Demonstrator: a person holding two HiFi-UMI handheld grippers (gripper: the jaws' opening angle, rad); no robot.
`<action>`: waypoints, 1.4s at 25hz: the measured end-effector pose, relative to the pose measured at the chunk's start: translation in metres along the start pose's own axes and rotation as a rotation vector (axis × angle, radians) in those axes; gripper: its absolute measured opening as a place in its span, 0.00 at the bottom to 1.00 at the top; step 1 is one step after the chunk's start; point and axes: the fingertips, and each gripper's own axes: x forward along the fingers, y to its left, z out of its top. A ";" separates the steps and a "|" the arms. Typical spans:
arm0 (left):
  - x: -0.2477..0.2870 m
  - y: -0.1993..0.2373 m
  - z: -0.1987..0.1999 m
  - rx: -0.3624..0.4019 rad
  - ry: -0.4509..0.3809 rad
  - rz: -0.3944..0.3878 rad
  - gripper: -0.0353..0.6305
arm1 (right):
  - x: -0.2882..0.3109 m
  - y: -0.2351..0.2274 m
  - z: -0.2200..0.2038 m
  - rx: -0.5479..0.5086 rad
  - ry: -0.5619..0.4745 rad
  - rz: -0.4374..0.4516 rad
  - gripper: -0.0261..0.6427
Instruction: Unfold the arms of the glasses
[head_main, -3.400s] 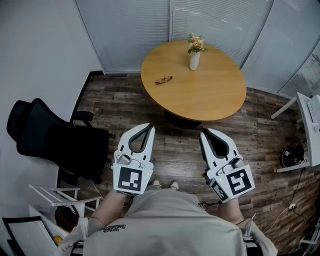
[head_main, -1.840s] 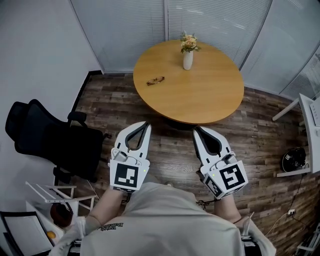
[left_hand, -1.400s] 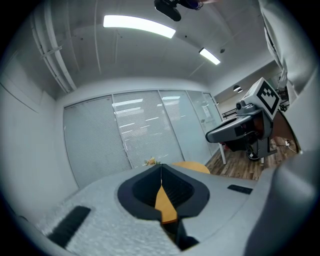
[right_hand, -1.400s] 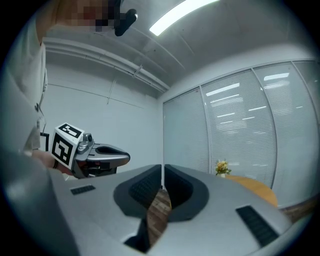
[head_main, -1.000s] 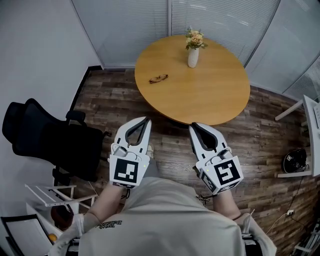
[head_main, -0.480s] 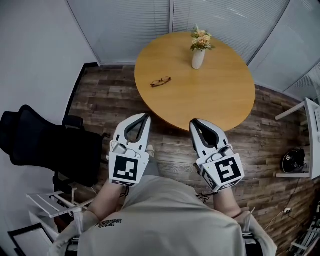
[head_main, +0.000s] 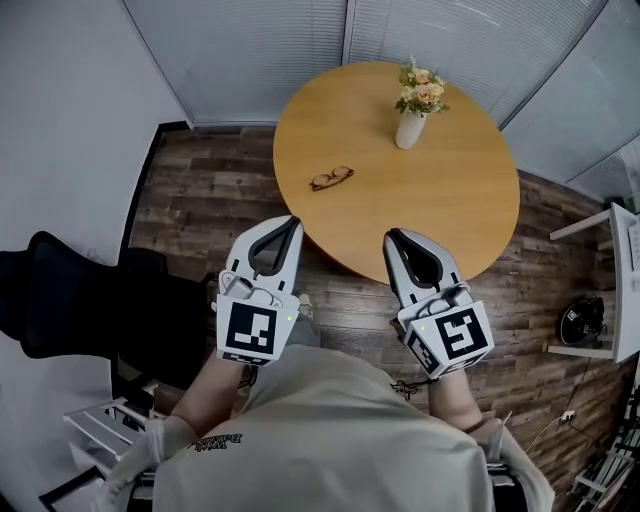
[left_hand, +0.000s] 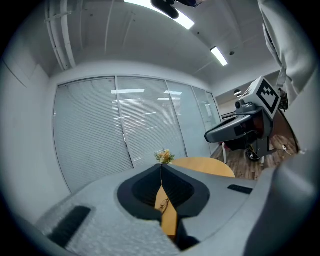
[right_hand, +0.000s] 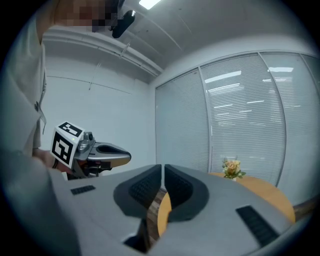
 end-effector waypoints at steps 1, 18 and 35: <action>0.005 0.008 -0.002 0.004 0.000 -0.009 0.09 | 0.010 -0.001 0.001 -0.001 0.006 -0.005 0.10; 0.082 0.127 -0.027 0.010 -0.038 -0.078 0.09 | 0.122 -0.037 0.017 -0.028 0.036 -0.165 0.10; 0.103 0.116 -0.027 -0.031 -0.024 -0.092 0.09 | 0.139 -0.060 0.015 -0.029 0.052 -0.130 0.10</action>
